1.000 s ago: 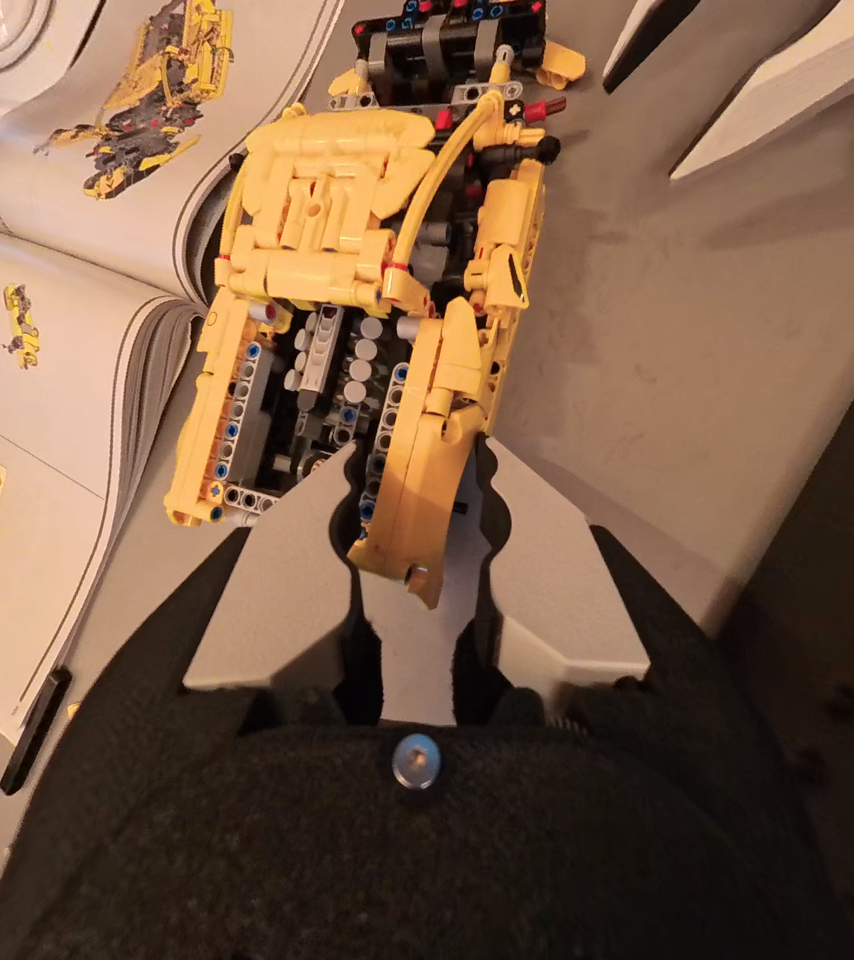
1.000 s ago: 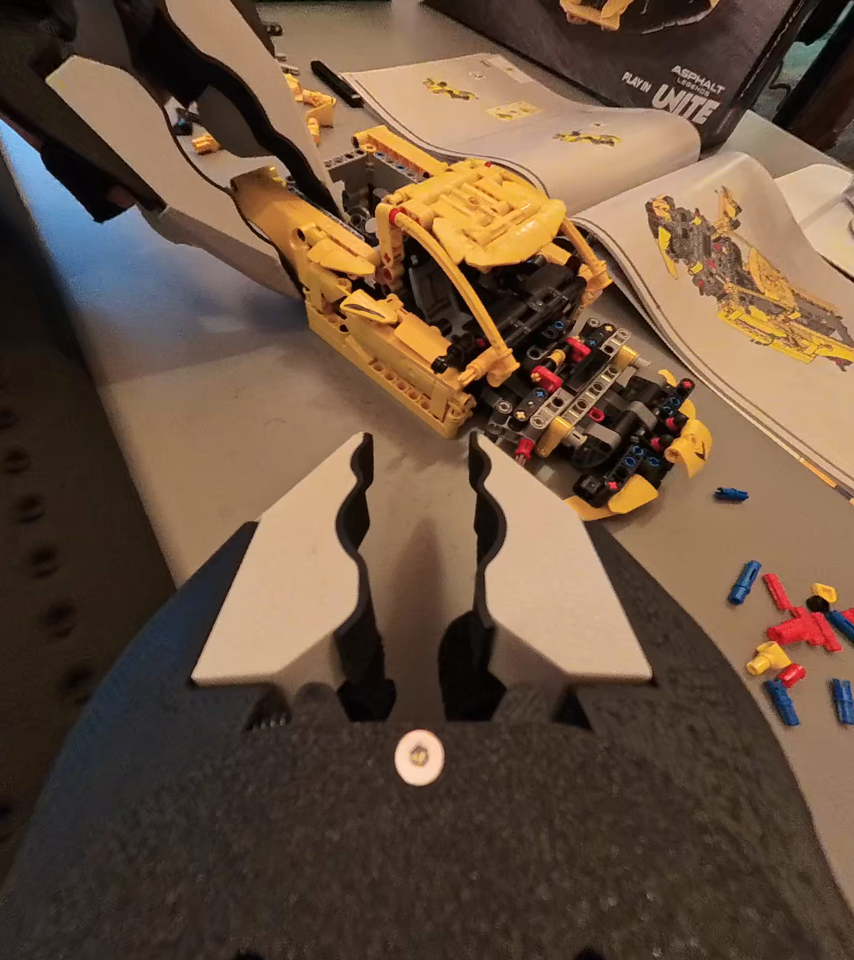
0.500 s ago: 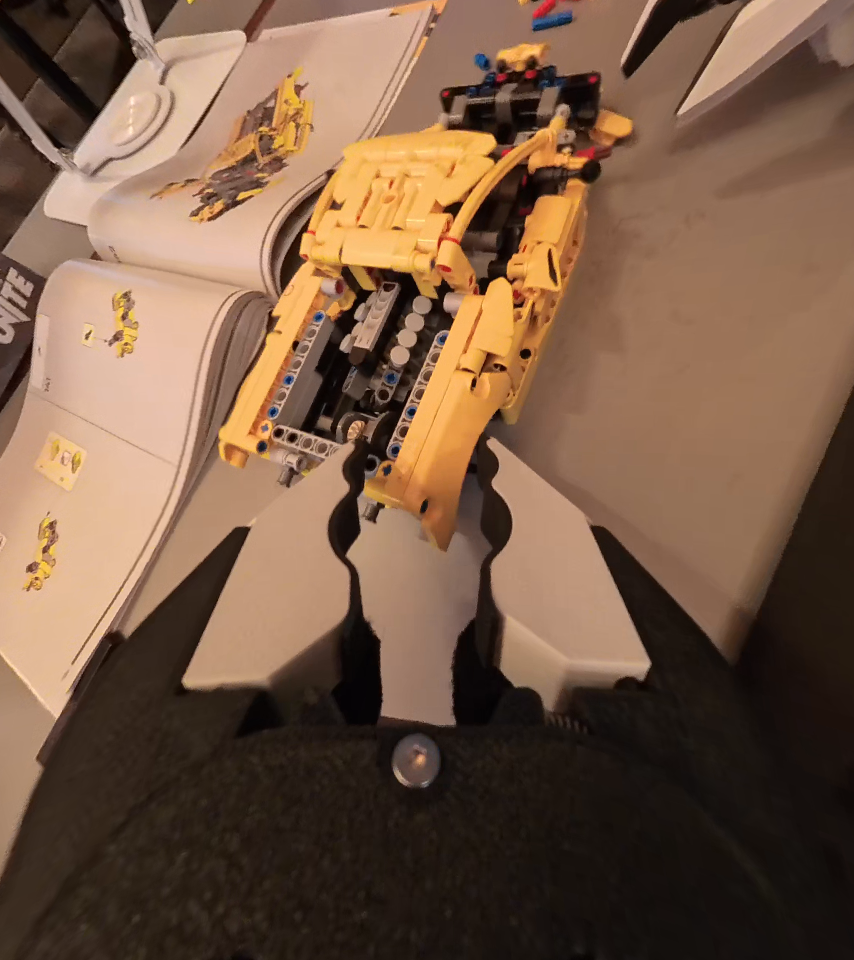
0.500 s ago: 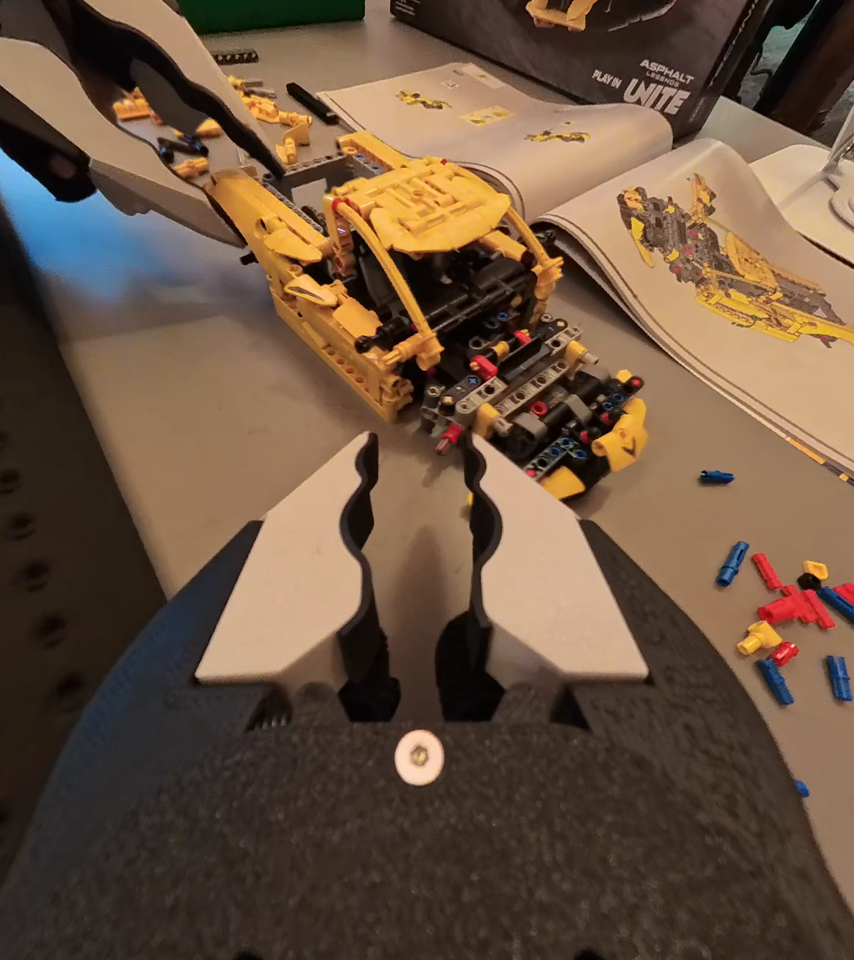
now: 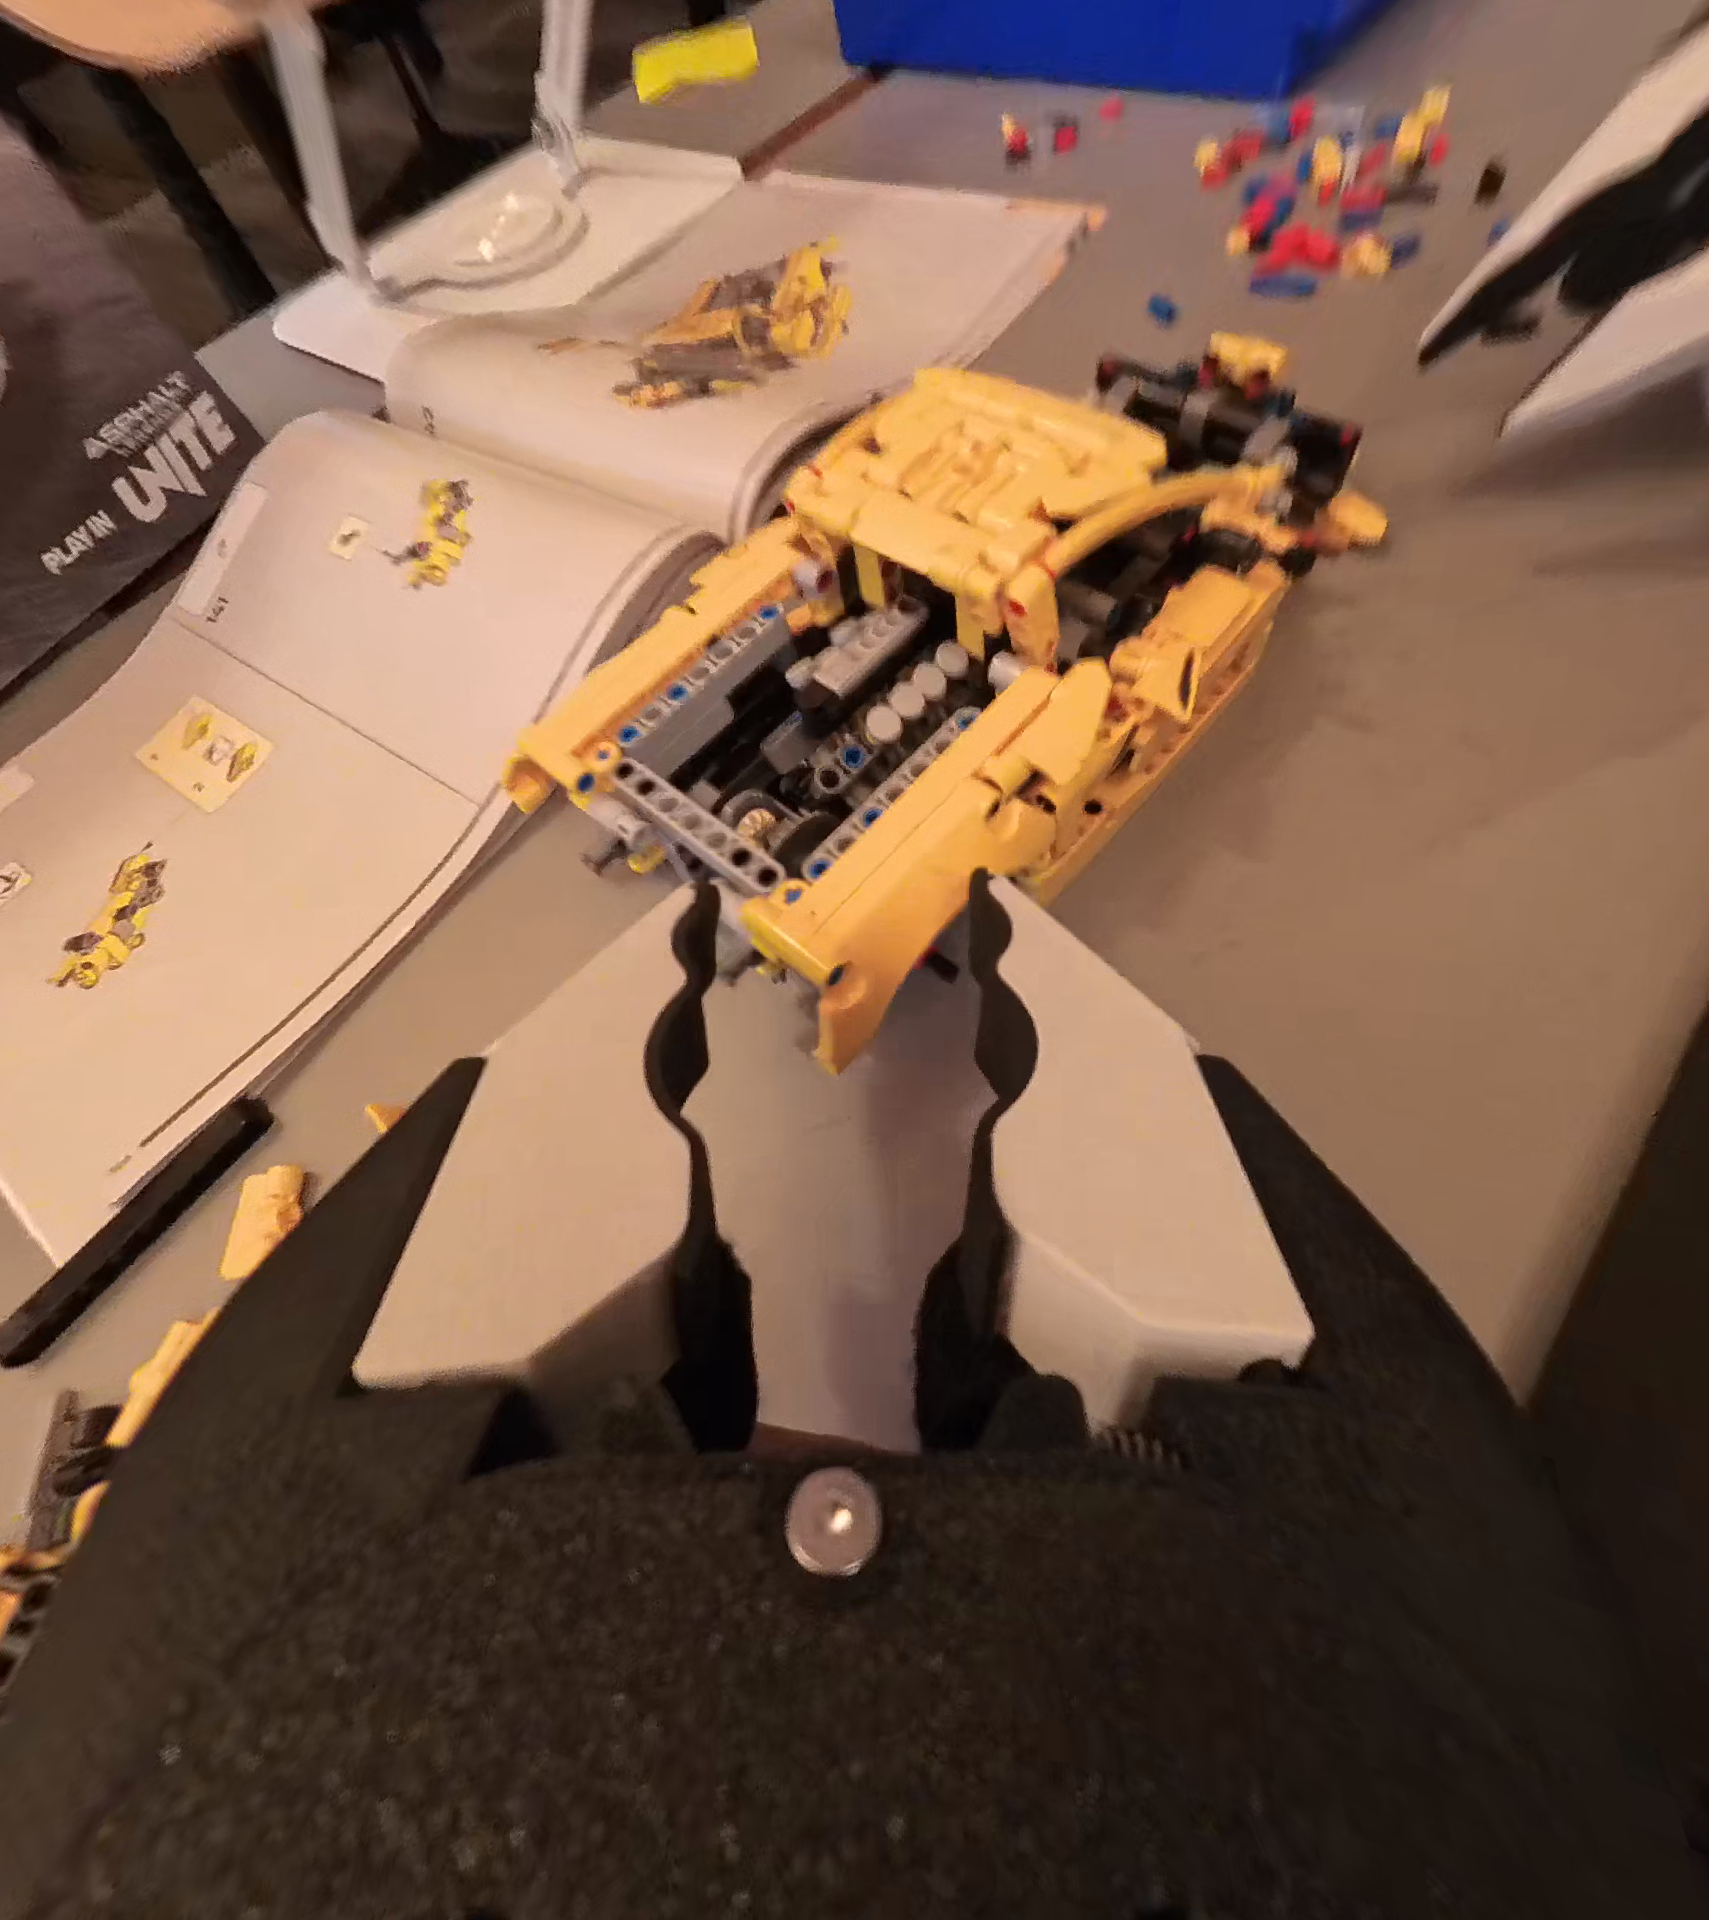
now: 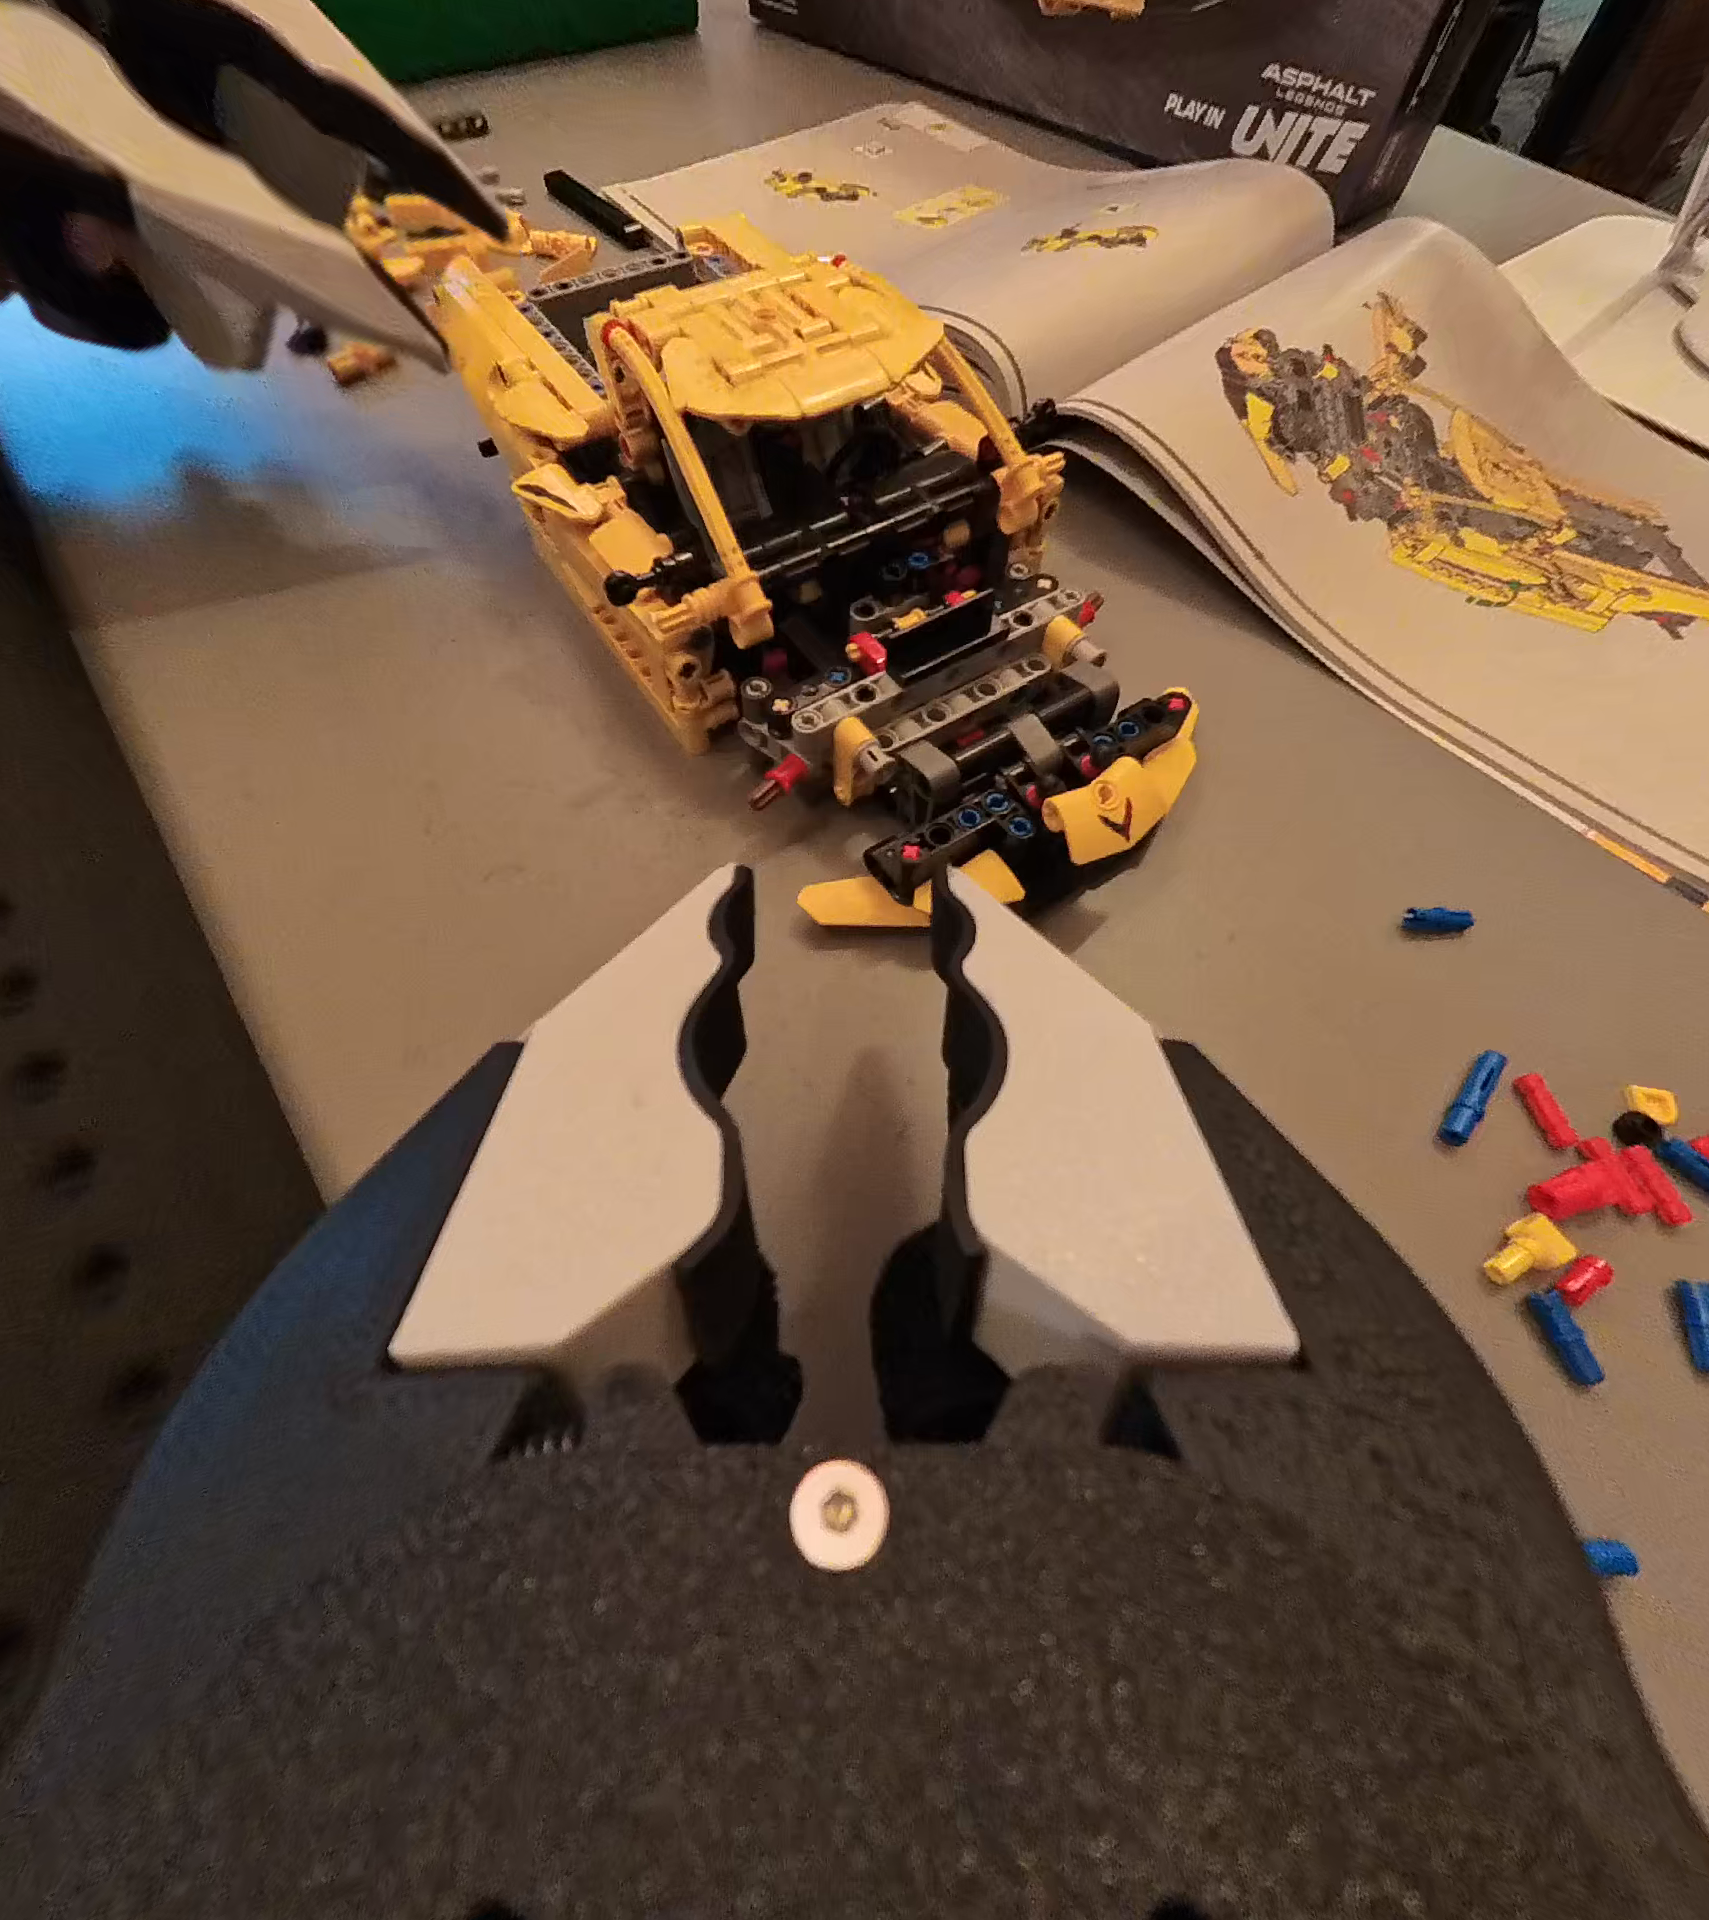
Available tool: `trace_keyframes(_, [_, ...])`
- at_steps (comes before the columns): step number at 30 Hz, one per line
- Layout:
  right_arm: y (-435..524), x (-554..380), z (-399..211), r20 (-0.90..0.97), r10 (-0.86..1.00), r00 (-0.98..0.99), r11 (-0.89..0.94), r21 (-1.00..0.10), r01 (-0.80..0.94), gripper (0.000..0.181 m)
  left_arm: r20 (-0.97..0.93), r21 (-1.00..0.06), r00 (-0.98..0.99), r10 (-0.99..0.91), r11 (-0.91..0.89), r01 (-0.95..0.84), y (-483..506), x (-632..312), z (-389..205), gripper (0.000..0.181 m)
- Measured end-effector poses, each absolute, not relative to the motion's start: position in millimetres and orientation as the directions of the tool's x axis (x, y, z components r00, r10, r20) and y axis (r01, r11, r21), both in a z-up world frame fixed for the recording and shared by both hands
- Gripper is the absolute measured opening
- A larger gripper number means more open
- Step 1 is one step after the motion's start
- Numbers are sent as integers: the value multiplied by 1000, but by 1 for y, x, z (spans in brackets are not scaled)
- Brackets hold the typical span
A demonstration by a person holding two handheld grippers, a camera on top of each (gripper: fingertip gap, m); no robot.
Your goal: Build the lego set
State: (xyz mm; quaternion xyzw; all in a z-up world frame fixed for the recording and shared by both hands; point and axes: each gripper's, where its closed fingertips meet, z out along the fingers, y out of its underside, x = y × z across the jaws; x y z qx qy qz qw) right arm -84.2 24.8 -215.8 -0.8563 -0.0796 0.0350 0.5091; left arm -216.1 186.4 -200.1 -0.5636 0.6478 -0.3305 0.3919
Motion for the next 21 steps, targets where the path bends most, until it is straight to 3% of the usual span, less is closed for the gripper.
trace_keyframes(4, [24, -85, -215, 27, 175, 984, -461, -881, 107, 35, 66, -940, 1, -998, -62, -334, 202, -226, -171, 48])
trace_keyframes(9, [26, -91, -197, -26, 190, 981, -405, -912, 55, 39, 270, -938, -4, -963, -262, -228, 214, -234, -155, 48])
trace_keyframes(13, [31, -108, -159, -113, 273, 955, -404, -915, 7, 50, 257, -928, -1, -966, -247, -278, 211, -232, -166, 47])
trace_keyframes(21, [86, -94, -127, -64, 310, 949, -423, -903, 77, 50, 175, -853, -71, -982, -115, -509, 183, -225, -211, 31])
